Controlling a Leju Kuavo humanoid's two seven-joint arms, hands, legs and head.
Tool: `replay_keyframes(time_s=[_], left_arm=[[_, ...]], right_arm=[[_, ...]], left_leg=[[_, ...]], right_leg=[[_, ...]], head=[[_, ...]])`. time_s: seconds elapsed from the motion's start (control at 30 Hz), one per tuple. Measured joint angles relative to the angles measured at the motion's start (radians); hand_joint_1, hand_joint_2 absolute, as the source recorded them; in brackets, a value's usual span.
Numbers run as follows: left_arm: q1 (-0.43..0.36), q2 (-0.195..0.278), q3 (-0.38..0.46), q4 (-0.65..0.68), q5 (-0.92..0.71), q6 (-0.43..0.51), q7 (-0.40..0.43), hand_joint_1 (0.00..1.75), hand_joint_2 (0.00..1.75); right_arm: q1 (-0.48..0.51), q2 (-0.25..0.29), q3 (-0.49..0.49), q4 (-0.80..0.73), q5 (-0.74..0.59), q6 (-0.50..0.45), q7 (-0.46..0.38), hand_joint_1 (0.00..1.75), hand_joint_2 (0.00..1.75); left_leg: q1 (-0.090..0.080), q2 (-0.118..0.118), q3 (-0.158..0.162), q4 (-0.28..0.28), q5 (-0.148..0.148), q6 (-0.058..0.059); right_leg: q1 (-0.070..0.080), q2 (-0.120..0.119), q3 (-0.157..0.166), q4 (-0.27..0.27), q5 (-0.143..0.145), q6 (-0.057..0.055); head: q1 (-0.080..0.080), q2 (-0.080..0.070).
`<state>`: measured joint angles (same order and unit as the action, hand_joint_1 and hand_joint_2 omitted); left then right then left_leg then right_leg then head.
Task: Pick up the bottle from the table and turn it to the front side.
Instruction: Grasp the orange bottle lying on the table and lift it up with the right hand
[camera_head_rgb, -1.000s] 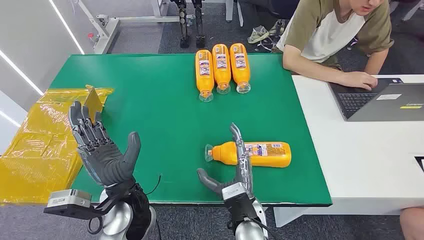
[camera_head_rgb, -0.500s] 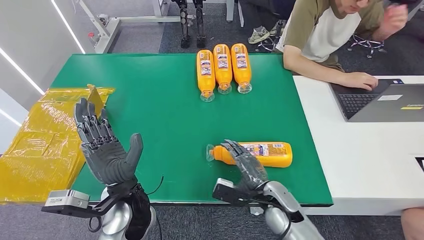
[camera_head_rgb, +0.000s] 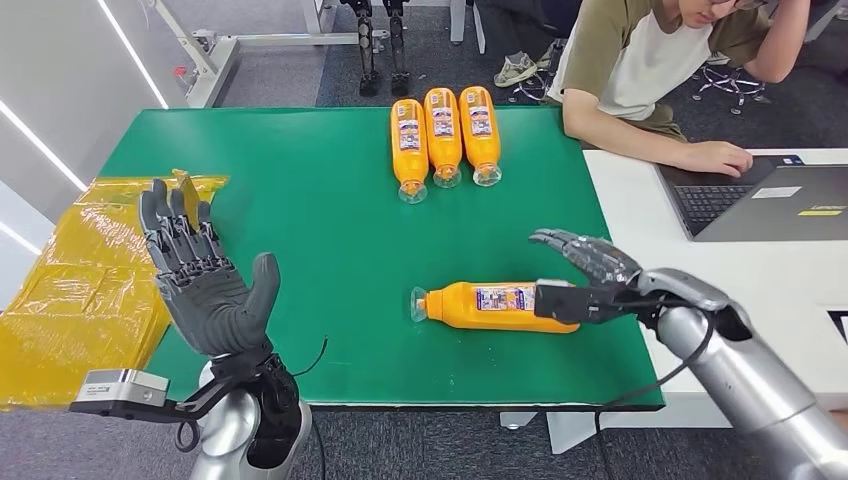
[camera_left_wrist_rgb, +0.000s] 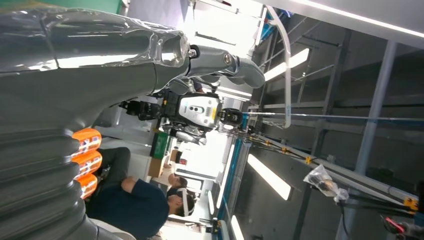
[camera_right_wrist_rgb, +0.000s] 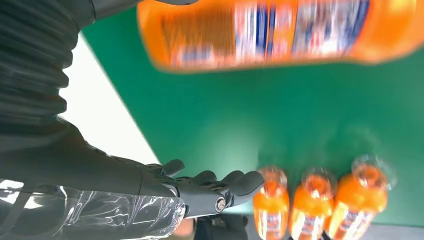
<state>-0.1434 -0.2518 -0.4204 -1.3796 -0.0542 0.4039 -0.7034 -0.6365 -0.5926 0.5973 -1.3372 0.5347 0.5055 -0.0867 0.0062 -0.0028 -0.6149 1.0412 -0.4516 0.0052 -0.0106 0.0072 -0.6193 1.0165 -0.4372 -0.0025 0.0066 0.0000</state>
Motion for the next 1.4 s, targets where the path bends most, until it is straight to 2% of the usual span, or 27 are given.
replay_keyframes(time_s=[0.13, 0.33, 0.53, 0.8, 1.1, 1.4], left_arm=[[-0.004, 0.000, 0.000, -0.007, 0.001, -0.006, 0.000, 0.00, 1.75], [-0.005, 0.000, 0.001, -0.013, 0.001, -0.007, 0.000, 0.00, 1.75], [-0.004, 0.000, 0.003, -0.018, 0.000, -0.016, 0.000, 0.00, 1.75], [0.007, 0.000, 0.010, -0.027, -0.006, -0.009, 0.000, 0.00, 1.75], [0.012, 0.000, 0.017, -0.031, -0.006, 0.004, 0.000, 0.00, 1.75], [0.017, 0.000, 0.018, -0.033, -0.003, 0.010, 0.000, 0.00, 1.75]], right_arm=[[-0.194, -0.006, 0.105, 0.069, -0.082, 0.070, 0.022, 0.00, 1.75], [-0.300, -0.006, 0.199, 0.132, -0.120, 0.072, 0.031, 0.00, 1.75], [-0.319, 0.009, 0.292, 0.234, -0.202, 0.078, -0.003, 0.00, 1.75], [-0.318, 0.045, 0.416, 0.382, -0.246, 0.090, -0.067, 0.00, 1.75], [-0.337, 0.065, 0.496, 0.437, -0.295, 0.156, -0.064, 0.00, 1.75], [-0.356, 0.079, 0.557, 0.460, -0.308, 0.159, -0.052, 0.00, 1.75]], left_leg=[[0.000, -0.001, 0.001, 0.000, 0.001, 0.000], [0.000, -0.004, -0.001, 0.000, 0.001, 0.000], [0.000, -0.004, -0.002, 0.000, 0.001, 0.000], [0.000, -0.004, -0.002, 0.000, 0.001, 0.000], [0.000, -0.004, -0.002, 0.000, 0.001, 0.000], [0.000, -0.004, -0.002, 0.000, 0.001, 0.000]], right_leg=[[0.000, -0.001, 0.000, 0.000, 0.000, 0.000], [0.000, -0.003, 0.000, 0.000, 0.000, 0.000], [0.000, -0.004, 0.000, 0.000, -0.001, 0.001], [0.000, -0.004, 0.000, 0.000, 0.000, 0.000], [0.000, -0.004, 0.000, 0.000, 0.000, 0.000], [0.000, -0.004, 0.000, 0.000, 0.000, 0.000]], head=[[0.000, 0.000], [0.000, 0.000], [0.000, 0.000], [0.000, 0.000], [0.000, 0.000], [0.000, 0.000]])
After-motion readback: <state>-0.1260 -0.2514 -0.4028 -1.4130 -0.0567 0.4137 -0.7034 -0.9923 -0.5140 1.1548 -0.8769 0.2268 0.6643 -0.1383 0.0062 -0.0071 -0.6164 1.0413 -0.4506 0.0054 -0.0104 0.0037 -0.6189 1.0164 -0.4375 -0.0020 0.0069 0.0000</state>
